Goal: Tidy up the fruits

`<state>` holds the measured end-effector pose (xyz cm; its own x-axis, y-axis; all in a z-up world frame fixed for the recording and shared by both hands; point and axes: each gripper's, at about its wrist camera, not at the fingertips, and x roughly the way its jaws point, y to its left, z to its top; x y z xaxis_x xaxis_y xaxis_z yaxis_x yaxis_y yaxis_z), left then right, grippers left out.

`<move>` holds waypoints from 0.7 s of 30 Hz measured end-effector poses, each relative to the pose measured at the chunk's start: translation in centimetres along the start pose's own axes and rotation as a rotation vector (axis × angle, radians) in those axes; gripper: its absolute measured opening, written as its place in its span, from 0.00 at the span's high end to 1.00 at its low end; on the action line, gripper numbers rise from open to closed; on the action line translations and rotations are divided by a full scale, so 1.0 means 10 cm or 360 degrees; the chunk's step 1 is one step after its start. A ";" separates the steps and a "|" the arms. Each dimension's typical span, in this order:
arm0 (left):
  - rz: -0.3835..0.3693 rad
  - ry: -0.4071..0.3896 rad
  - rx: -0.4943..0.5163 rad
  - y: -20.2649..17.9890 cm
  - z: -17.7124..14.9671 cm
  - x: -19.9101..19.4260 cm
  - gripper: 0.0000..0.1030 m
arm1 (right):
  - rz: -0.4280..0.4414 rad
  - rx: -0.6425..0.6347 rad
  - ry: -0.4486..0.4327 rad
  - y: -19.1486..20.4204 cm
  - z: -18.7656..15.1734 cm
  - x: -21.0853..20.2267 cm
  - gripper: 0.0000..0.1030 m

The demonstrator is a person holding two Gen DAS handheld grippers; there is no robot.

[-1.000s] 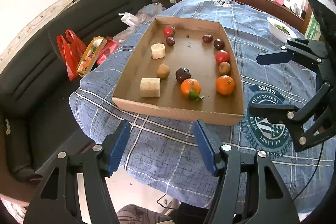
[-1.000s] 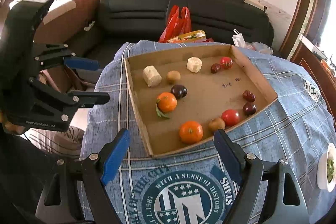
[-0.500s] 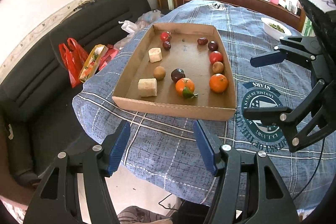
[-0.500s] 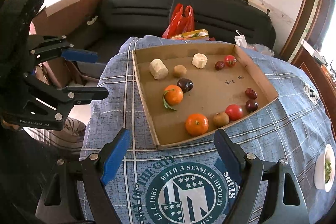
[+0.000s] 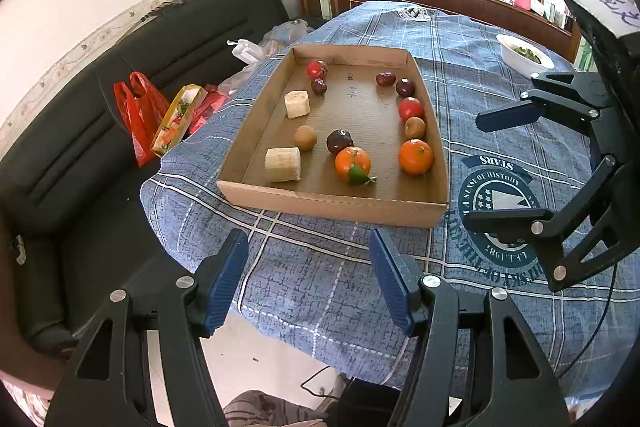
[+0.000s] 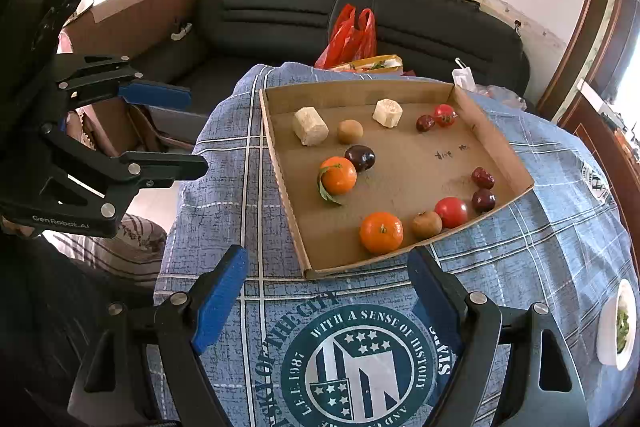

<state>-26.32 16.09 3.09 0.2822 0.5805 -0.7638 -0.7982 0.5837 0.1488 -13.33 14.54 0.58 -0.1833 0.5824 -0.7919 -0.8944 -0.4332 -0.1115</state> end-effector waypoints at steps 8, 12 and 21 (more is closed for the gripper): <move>0.0005 -0.0021 -0.0021 0.06 0.01 -0.04 0.40 | -0.0009 -0.0012 0.0002 0.01 0.01 0.02 0.19; 0.0008 -0.0021 -0.0029 0.07 0.01 -0.04 0.40 | -0.0011 -0.0012 -0.0004 0.02 0.01 0.01 0.19; 0.0017 -0.0020 -0.0037 0.11 0.01 -0.03 0.40 | 0.0003 -0.0028 0.0015 0.02 0.03 0.05 0.19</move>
<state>-27.24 16.60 3.53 0.2800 0.5938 -0.7543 -0.8132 0.5643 0.1423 -13.73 14.94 0.29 -0.1811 0.5752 -0.7977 -0.8869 -0.4461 -0.1204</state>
